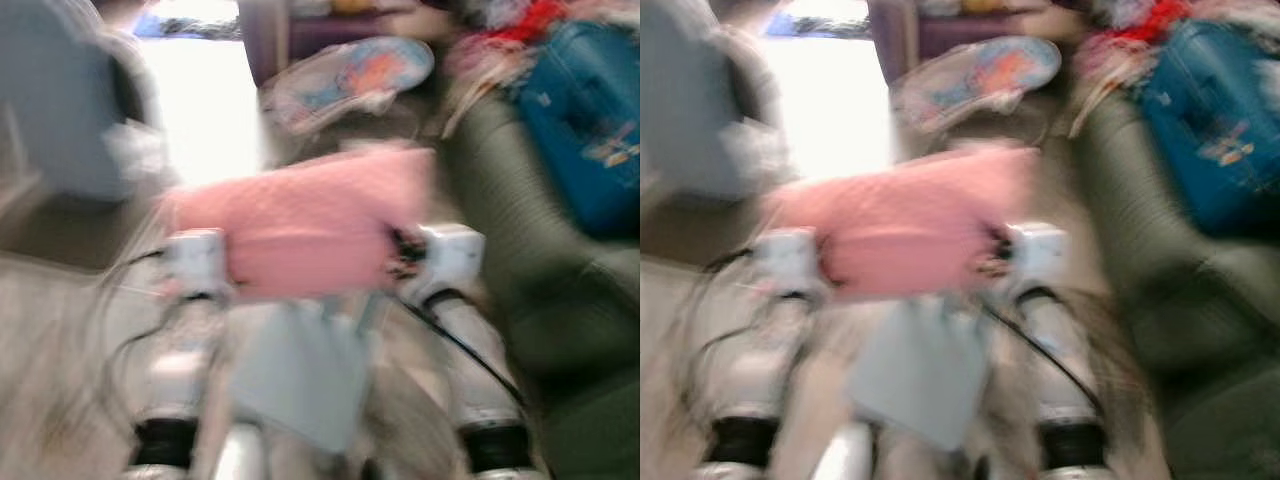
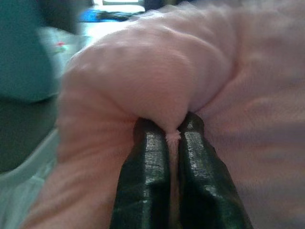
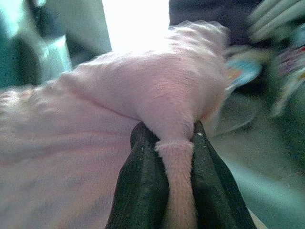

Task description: Move the pillow to the sofa

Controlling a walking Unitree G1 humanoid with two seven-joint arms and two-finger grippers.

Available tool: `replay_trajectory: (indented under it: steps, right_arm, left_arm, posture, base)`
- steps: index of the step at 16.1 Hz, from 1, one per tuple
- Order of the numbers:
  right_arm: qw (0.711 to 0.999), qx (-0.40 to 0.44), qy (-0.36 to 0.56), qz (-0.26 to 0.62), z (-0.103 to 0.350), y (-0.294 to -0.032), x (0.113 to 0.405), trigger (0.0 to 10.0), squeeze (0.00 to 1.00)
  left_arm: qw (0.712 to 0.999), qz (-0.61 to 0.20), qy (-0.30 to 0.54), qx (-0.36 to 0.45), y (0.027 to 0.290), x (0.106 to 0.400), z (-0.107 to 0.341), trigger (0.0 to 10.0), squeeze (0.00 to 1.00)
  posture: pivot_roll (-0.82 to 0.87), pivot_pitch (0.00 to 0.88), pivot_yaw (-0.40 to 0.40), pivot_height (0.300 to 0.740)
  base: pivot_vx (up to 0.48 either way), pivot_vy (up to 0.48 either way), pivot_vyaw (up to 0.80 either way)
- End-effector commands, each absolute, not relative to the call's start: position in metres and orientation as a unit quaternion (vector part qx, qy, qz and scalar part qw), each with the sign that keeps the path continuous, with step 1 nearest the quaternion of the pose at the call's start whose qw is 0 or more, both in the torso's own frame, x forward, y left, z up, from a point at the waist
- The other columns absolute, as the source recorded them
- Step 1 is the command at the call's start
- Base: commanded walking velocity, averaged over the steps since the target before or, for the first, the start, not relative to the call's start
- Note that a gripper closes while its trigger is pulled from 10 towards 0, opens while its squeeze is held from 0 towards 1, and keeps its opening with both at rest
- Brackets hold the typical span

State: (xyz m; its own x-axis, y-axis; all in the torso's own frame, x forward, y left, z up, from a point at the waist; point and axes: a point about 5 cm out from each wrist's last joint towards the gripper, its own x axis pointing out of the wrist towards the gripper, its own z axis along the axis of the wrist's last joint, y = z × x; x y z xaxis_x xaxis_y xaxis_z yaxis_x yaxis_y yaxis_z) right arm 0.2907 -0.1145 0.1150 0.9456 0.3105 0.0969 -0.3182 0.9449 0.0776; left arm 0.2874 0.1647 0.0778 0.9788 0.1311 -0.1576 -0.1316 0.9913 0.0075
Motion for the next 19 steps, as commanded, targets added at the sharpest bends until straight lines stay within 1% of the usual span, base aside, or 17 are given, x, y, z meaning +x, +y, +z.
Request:
replay_trajectory:
  steps: [1, 5, 12, 19]
  right_arm:
    - [0.994, 0.037, -0.025, 0.098, 0.1051, -0.1503, 0.2841, 10.0, 0.0]
    - [0.994, 0.043, -0.019, 0.094, 0.1031, -0.1502, 0.2831, 10.0, 0.0]
    - [0.995, 0.047, -0.012, 0.092, 0.1012, -0.1496, 0.2837, 10.0, 0.0]
    - [0.995, 0.043, -0.007, 0.088, 0.0996, -0.1511, 0.285, 10.0, 0.0]
  left_arm:
    - [0.997, 0.001, 0.068, -0.027, 0.1283, 0.2951, 0.0871, 10.0, 0.0]
    - [0.997, -0.011, 0.069, -0.017, 0.1249, 0.2931, 0.0867, 10.0, 0.0]
    - [0.996, -0.03, 0.073, -0.039, 0.1217, 0.2922, 0.0871, 10.0, 0.0]
    - [0.995, -0.034, 0.077, -0.045, 0.1201, 0.2936, 0.0873, 10.0, 0.0]
  posture:
    - [-0.03, 0.017, -0.037, 0.74]
    - [-0.03, 0.023, -0.039, 0.74]
    - [-0.02, 0.031, -0.046, 0.74]
    - [-0.03, 0.031, -0.046, 0.74]
  base:
    - [0.0, 0.0, 0.0]
    - [0.0, 0.0, 0.0]
    - [0.0, 0.0, 0.0]
    - [-0.325, 0.0, 0.0]
